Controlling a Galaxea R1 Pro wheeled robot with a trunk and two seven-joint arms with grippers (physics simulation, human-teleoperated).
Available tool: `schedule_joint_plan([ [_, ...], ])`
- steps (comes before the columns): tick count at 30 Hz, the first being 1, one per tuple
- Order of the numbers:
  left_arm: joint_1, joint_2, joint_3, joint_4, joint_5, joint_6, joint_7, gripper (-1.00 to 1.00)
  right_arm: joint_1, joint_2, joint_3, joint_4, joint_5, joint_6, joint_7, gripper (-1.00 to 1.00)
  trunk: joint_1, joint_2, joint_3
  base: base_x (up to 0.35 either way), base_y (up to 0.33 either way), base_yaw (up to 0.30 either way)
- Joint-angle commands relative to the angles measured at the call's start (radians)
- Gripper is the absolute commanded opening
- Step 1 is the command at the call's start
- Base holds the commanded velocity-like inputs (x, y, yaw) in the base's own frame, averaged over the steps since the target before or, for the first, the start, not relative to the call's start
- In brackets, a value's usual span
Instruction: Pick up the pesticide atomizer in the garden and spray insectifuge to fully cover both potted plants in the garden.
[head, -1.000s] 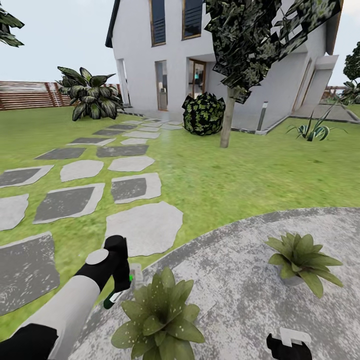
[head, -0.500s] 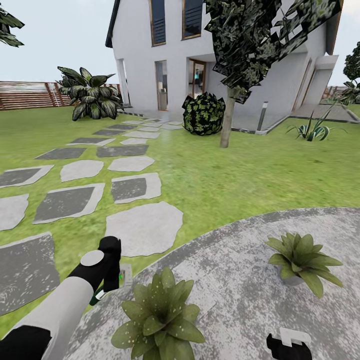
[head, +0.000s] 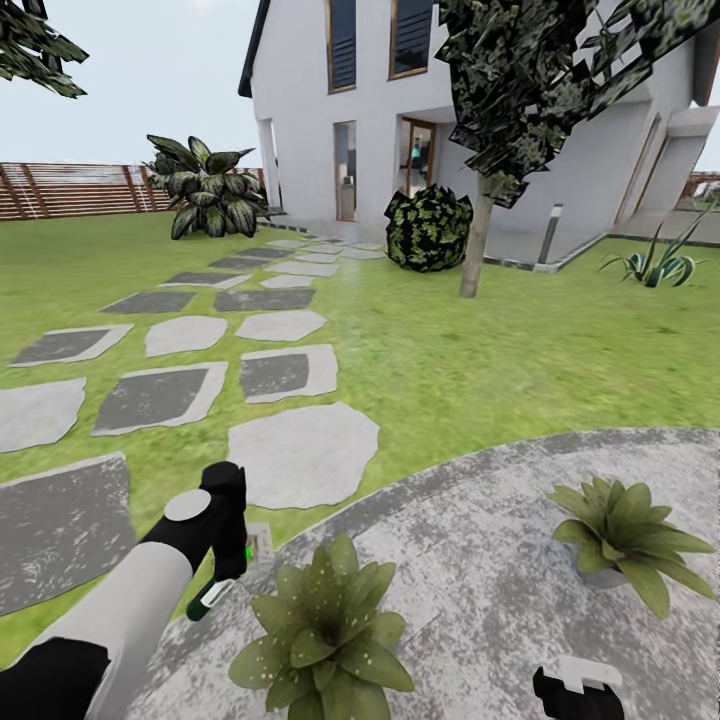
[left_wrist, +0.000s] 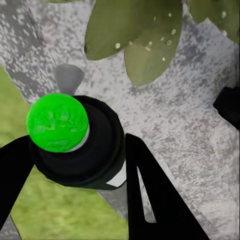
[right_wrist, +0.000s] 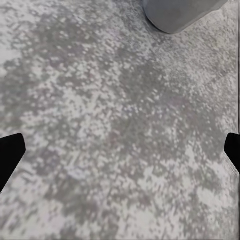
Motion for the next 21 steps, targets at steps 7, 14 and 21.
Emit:
schedule_joint_plan([
  [7,-0.009,-0.006,-0.004,-0.003,-0.001,0.014,-0.018,-1.00,-0.001,0.000,-0.008,0.002,0.010,-0.003,-0.003,1.00,0.000,0.000,-0.001,0.006,-0.024,0.001],
  [14,-0.034,-0.011,-0.004,-0.003,-0.001,0.019,-0.019,-1.00,-0.001,0.001,-0.008,0.003,0.010,-0.003,-0.003,1.00,0.000,0.000,-0.001,0.119,-0.200,0.167],
  [21,-0.043,-0.015,-0.004,-0.004,-0.001,0.021,-0.017,-1.00,-0.001,0.002,-0.008,0.002,0.010,-0.004,-0.003,1.00,0.000,0.000,-0.001,0.079,-0.257,0.275],
])
